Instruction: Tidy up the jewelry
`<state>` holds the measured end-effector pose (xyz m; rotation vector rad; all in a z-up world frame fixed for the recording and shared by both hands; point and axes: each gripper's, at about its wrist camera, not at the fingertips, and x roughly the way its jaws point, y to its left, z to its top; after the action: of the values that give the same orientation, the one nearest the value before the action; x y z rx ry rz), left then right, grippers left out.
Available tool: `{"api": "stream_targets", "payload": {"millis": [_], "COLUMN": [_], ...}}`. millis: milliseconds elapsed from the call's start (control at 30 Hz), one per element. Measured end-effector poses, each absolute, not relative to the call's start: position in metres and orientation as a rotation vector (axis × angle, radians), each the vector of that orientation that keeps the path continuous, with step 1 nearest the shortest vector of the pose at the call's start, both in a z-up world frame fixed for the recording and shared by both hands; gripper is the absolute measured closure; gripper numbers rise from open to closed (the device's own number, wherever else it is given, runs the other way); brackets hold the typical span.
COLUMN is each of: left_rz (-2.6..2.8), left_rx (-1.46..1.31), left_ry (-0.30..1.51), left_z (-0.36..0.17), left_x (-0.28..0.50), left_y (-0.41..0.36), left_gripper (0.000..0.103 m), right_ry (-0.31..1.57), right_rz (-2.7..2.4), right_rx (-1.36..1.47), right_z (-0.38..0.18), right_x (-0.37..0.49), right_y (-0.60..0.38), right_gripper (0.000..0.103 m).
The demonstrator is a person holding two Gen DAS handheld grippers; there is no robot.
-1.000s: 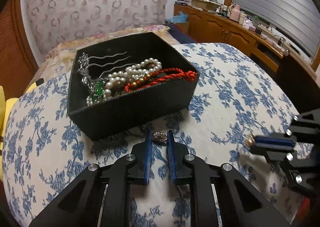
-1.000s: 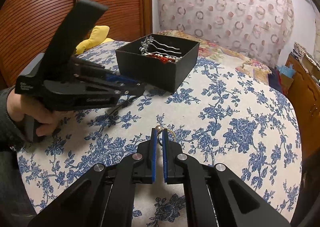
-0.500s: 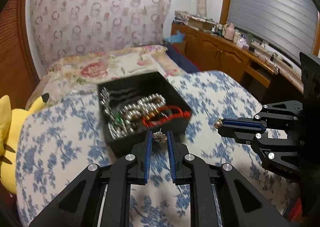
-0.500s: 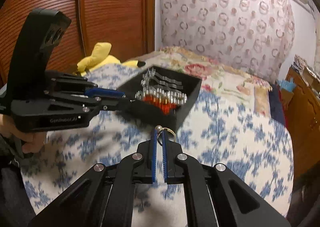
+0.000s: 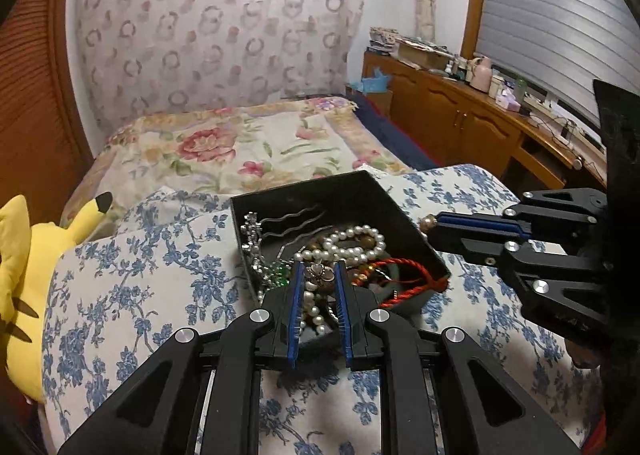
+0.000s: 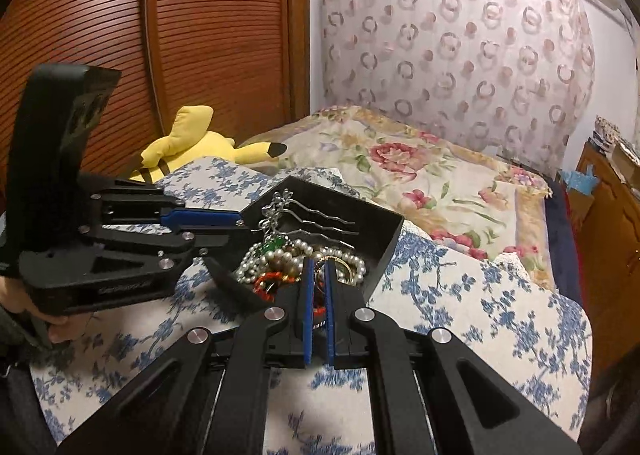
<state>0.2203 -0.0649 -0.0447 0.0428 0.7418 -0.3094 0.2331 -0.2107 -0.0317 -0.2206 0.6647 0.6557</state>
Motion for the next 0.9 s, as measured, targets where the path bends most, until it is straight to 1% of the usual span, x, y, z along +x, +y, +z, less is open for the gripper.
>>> {"api": "stream_targets", "payload": {"millis": [100, 133, 200, 367, 400, 500, 533, 567, 600, 633, 667, 700, 733, 767, 800, 833, 867, 900], "left_rz": [-0.304, -0.302, -0.296, -0.275, -0.270, -0.252, -0.245, -0.235, -0.225, -0.209, -0.197, -0.184, -0.174, -0.165, -0.156, -0.149, -0.138, -0.128], "left_rx": [0.035, 0.033, 0.029, 0.025, 0.023, 0.020, 0.020, 0.021, 0.022, 0.026, 0.030, 0.033, 0.035, 0.033, 0.031, 0.029, 0.029, 0.030], "left_ry": [0.740, 0.737, 0.730, 0.720, 0.719, 0.712, 0.712, 0.709, 0.706, 0.699, 0.693, 0.684, 0.675, 0.670, 0.667, 0.664, 0.658, 0.651], "left_z": [-0.045, -0.044, -0.042, -0.039, -0.038, -0.039, -0.038, -0.038, -0.037, -0.036, -0.034, -0.033, -0.032, -0.031, -0.029, -0.029, -0.027, -0.026], "left_x": [0.221, 0.221, 0.219, 0.211, 0.209, 0.200, 0.197, 0.193, 0.190, 0.185, 0.182, 0.178, 0.173, 0.168, 0.166, 0.163, 0.158, 0.153], "left_y": [-0.061, -0.059, -0.057, -0.050, -0.048, -0.041, -0.039, -0.037, -0.035, -0.033, -0.032, -0.030, -0.028, -0.025, -0.024, -0.022, -0.020, -0.018], "left_gripper": [0.088, 0.086, 0.075, 0.069, 0.065, 0.058, 0.055, 0.050, 0.042, 0.038, 0.029, 0.025, 0.024, 0.021, 0.016, 0.014, 0.011, 0.008], "right_ry": [0.673, 0.676, 0.682, 0.704, 0.702, 0.697, 0.696, 0.696, 0.692, 0.685, 0.682, 0.681, 0.679, 0.674, 0.669, 0.665, 0.660, 0.655], "right_rz": [0.660, 0.661, 0.663, 0.670, 0.672, 0.654, 0.647, 0.639, 0.631, 0.626, 0.621, 0.609, 0.599, 0.582, 0.561, 0.545, 0.527, 0.507], "right_rx": [-0.214, -0.210, -0.202, -0.192, -0.190, -0.186, -0.182, -0.175, -0.166, -0.158, -0.154, -0.148, -0.146, -0.142, -0.135, -0.127, -0.115, -0.099], "right_z": [-0.035, -0.036, -0.038, -0.042, -0.042, -0.042, -0.042, -0.042, -0.041, -0.040, -0.039, -0.039, -0.039, -0.037, -0.036, -0.035, -0.034, -0.033], "right_x": [0.244, 0.247, 0.252, 0.263, 0.262, 0.266, 0.266, 0.267, 0.266, 0.264, 0.263, 0.261, 0.258, 0.255, 0.251, 0.245, 0.240, 0.232], "right_y": [-0.206, -0.205, -0.204, -0.196, -0.196, -0.195, -0.195, -0.196, -0.197, -0.198, -0.198, -0.199, -0.201, -0.202, -0.204, -0.206, -0.209, -0.212], "right_gripper": [0.097, 0.097, 0.097, 0.096, 0.096, 0.096, 0.094, 0.089, 0.074, 0.062, 0.058, 0.057, 0.055, 0.053, 0.048, 0.042, 0.040, 0.034]}}
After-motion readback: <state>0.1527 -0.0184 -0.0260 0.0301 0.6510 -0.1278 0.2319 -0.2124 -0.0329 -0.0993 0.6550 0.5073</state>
